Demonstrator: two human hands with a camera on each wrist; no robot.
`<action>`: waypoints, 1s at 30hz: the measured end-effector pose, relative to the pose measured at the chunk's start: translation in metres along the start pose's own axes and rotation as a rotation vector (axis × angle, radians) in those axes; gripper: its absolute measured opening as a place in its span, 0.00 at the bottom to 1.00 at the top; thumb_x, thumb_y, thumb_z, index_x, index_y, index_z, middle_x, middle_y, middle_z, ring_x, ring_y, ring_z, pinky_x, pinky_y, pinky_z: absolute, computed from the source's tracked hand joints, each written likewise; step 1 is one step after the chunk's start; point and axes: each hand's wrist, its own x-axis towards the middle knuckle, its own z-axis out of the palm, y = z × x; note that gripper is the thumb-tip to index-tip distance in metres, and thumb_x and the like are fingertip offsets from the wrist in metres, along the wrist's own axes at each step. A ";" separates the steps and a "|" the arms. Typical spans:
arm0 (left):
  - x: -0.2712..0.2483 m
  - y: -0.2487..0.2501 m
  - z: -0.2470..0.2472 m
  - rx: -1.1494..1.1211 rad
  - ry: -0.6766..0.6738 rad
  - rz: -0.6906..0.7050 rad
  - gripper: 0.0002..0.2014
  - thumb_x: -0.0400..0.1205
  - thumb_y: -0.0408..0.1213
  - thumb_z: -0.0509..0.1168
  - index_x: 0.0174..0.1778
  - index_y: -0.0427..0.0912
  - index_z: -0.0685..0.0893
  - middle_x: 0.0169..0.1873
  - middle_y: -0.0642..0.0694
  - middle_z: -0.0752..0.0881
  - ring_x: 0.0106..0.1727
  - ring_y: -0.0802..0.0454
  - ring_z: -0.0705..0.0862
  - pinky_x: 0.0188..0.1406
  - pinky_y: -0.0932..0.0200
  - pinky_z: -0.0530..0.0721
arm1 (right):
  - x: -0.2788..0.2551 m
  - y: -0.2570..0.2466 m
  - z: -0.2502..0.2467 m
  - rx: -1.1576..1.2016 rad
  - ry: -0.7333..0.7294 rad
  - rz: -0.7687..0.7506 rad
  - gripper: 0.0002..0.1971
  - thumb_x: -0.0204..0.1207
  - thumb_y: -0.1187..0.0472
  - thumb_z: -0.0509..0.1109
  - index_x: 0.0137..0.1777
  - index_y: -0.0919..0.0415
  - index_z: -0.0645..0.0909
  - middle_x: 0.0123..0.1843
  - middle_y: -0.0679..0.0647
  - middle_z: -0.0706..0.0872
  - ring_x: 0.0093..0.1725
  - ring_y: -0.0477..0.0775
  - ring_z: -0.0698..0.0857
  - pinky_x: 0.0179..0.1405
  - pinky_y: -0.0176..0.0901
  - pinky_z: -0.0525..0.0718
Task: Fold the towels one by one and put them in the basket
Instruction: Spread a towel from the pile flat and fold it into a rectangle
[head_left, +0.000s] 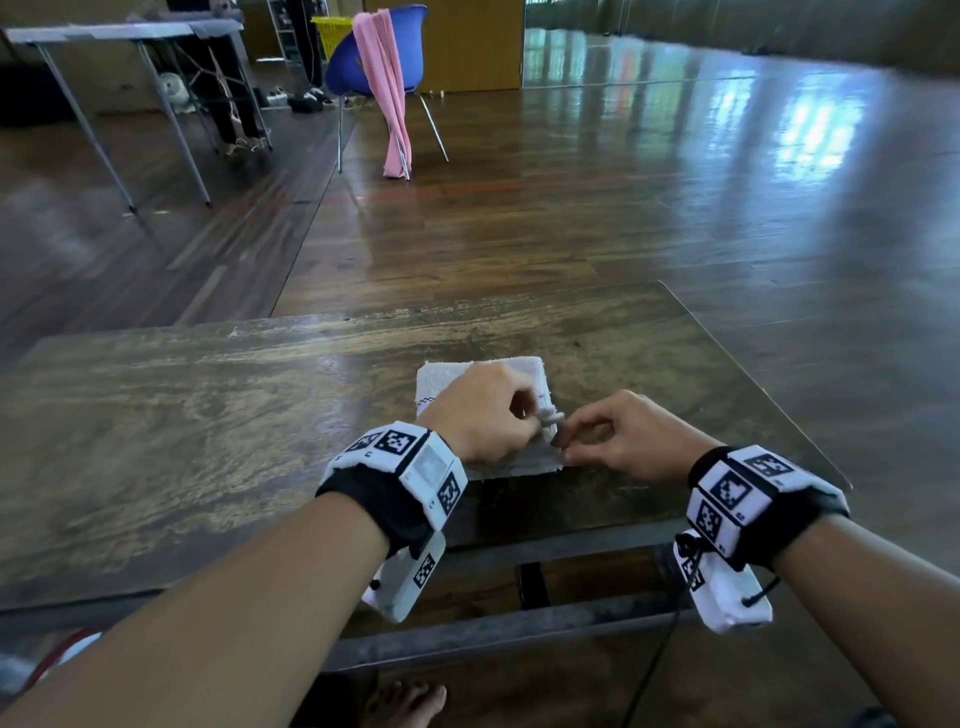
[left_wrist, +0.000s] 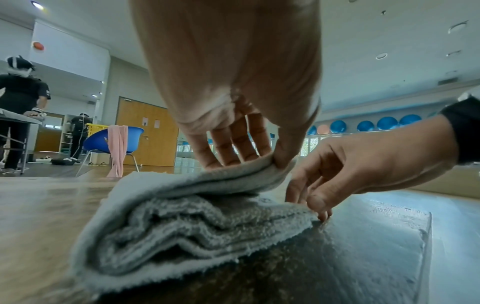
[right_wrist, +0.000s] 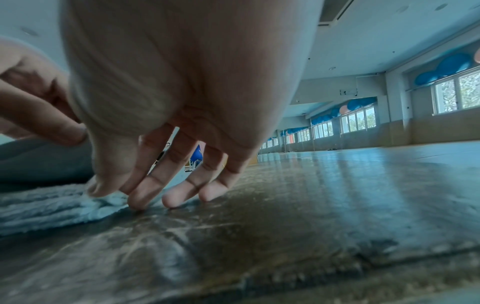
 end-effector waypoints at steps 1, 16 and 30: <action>0.000 0.000 0.000 -0.026 -0.012 0.007 0.10 0.78 0.48 0.73 0.39 0.45 0.89 0.34 0.54 0.87 0.33 0.63 0.80 0.38 0.64 0.79 | 0.000 0.000 0.000 0.003 -0.018 0.006 0.05 0.74 0.55 0.81 0.48 0.47 0.93 0.42 0.43 0.94 0.43 0.40 0.90 0.48 0.30 0.84; -0.006 0.007 0.021 -0.148 -0.001 0.057 0.10 0.79 0.47 0.73 0.40 0.43 0.89 0.35 0.50 0.89 0.37 0.53 0.87 0.41 0.53 0.86 | 0.017 -0.003 0.003 0.053 0.040 0.142 0.11 0.84 0.61 0.66 0.42 0.55 0.89 0.35 0.56 0.90 0.35 0.50 0.87 0.41 0.48 0.84; -0.007 -0.044 -0.003 0.283 -0.126 -0.330 0.27 0.84 0.53 0.61 0.79 0.50 0.67 0.83 0.44 0.61 0.85 0.44 0.57 0.81 0.37 0.62 | 0.032 -0.041 0.023 -0.432 0.302 0.076 0.17 0.72 0.59 0.69 0.61 0.53 0.72 0.62 0.50 0.77 0.64 0.57 0.76 0.60 0.52 0.77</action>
